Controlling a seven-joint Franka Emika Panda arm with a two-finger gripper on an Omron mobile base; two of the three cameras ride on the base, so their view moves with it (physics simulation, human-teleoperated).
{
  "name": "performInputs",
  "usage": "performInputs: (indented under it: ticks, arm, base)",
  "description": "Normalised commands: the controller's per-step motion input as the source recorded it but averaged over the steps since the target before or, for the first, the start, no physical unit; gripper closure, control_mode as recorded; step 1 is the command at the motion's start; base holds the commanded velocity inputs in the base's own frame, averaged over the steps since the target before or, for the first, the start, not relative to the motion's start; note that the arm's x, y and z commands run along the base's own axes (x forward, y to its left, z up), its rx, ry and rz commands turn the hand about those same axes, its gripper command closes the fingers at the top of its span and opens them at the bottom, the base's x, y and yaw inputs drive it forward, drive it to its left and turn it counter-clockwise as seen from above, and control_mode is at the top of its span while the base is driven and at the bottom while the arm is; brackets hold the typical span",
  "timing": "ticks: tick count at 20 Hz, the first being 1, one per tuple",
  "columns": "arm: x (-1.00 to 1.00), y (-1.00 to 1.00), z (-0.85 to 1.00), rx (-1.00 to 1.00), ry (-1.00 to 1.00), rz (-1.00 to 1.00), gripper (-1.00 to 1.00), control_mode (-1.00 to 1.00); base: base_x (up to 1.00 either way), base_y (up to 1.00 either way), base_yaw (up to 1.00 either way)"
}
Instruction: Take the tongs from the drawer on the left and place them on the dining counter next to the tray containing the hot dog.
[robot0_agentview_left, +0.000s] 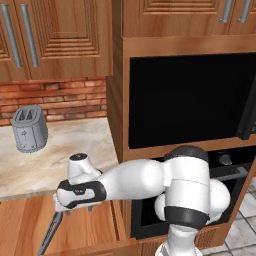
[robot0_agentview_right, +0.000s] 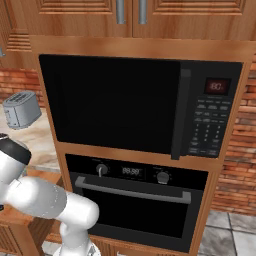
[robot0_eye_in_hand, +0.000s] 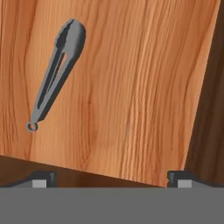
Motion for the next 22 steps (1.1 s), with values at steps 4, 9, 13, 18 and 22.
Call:
performInputs:
  ticks: [4, 9, 13, 18, 22]
  arm:
    - [0.19, 0.29, -0.33, 0.00, -0.06, -0.03, -1.00, -1.00]
    - [0.18, 0.30, -0.29, 0.00, -0.07, -0.03, -1.00, -1.00]
    - [0.18, 0.29, -0.32, 0.00, -0.05, -0.03, -1.00, -1.00]
    - [0.23, 0.27, -0.27, 0.00, -0.01, -0.03, -1.00, -1.00]
    - [0.22, 0.25, -0.24, 0.00, 0.00, -0.02, -1.00, -1.00]
  base:
    - [0.00, 0.00, 0.00]
    - [0.00, 0.00, 0.00]
    - [0.00, 0.00, 0.00]
    - [0.00, 0.00, 0.00]
    - [0.00, 0.00, 0.00]
